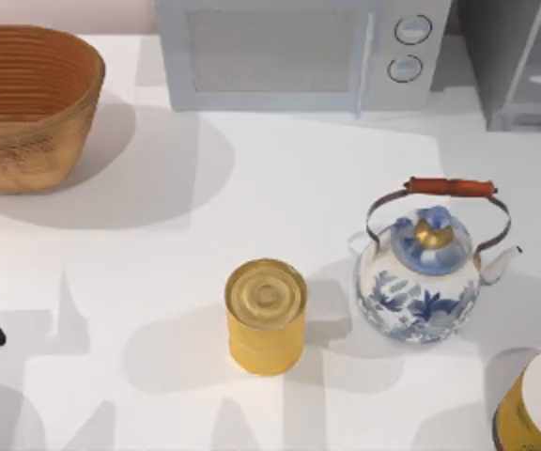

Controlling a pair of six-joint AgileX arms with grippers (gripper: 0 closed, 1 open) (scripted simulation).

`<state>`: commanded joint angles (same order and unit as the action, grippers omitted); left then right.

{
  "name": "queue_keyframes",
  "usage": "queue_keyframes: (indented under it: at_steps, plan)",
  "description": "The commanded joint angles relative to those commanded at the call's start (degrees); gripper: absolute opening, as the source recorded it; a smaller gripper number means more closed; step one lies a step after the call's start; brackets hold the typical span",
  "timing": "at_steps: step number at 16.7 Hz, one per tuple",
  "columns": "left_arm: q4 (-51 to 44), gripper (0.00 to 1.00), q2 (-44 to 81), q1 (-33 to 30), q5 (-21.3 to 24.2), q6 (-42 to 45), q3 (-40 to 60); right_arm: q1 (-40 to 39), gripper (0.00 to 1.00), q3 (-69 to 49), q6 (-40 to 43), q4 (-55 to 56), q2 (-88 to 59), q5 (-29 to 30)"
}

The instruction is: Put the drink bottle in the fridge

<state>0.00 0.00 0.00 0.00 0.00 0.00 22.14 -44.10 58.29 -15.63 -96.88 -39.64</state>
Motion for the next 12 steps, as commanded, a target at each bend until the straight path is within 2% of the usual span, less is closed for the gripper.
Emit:
queue_keyframes:
  at_steps: [9,12]
  plan:
    - [0.0,1.0,0.0,0.0,0.0,0.0,0.0,0.0,0.03,0.0,0.0,0.0,0.0,0.0]
    - [0.0,1.0,0.0,0.0,0.0,0.0,0.0,0.0,0.01,0.0,0.0,0.0,0.0,0.0]
